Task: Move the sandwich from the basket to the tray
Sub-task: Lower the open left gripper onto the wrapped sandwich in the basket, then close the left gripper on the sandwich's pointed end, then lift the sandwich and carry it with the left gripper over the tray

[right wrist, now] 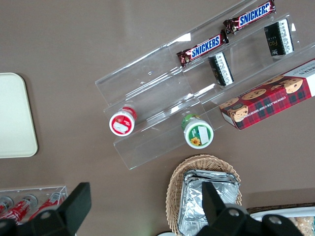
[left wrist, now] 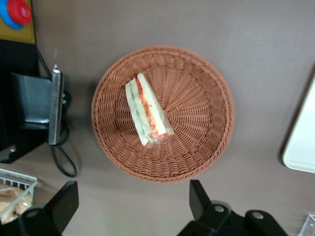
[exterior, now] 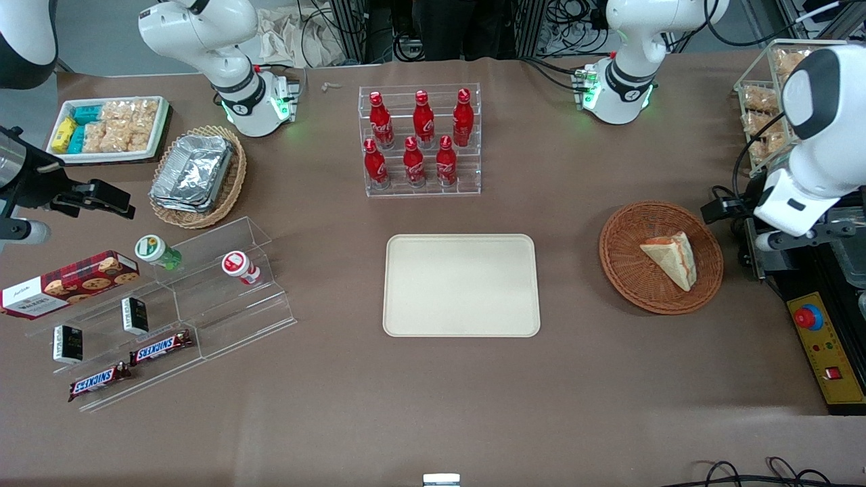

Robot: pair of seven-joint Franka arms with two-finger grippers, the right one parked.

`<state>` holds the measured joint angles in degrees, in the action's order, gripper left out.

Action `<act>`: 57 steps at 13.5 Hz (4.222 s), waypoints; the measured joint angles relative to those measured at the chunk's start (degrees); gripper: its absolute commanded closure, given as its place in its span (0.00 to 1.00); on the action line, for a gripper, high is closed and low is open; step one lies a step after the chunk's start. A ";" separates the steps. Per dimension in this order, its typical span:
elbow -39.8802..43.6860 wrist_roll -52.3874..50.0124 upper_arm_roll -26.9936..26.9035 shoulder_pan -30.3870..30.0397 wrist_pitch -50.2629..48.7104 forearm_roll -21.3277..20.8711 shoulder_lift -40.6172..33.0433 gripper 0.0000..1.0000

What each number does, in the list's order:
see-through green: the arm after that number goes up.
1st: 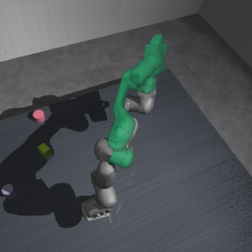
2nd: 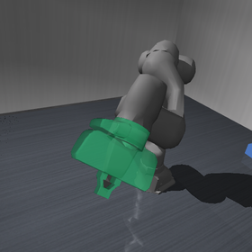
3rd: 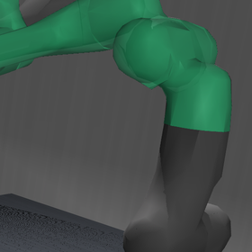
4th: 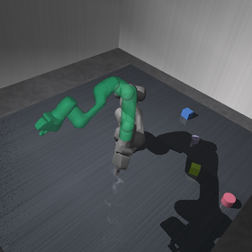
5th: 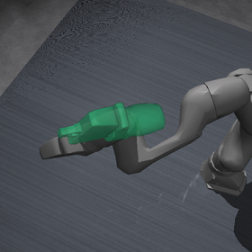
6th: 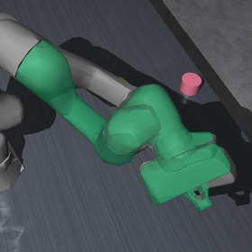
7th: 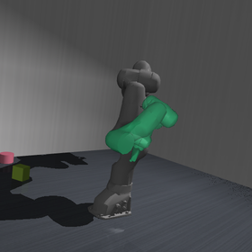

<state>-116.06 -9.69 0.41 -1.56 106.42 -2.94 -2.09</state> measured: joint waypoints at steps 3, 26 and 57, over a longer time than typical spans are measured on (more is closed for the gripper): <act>-3.99 -2.61 -0.09 0.01 4.90 0.00 3.03 0.00; -9.66 -23.72 -0.46 0.07 21.87 0.00 16.62 0.50; 27.04 -25.60 20.78 9.53 -12.05 -0.01 24.70 0.96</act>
<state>-89.02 -35.29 21.19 7.98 94.38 -2.95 22.61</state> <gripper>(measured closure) 0.846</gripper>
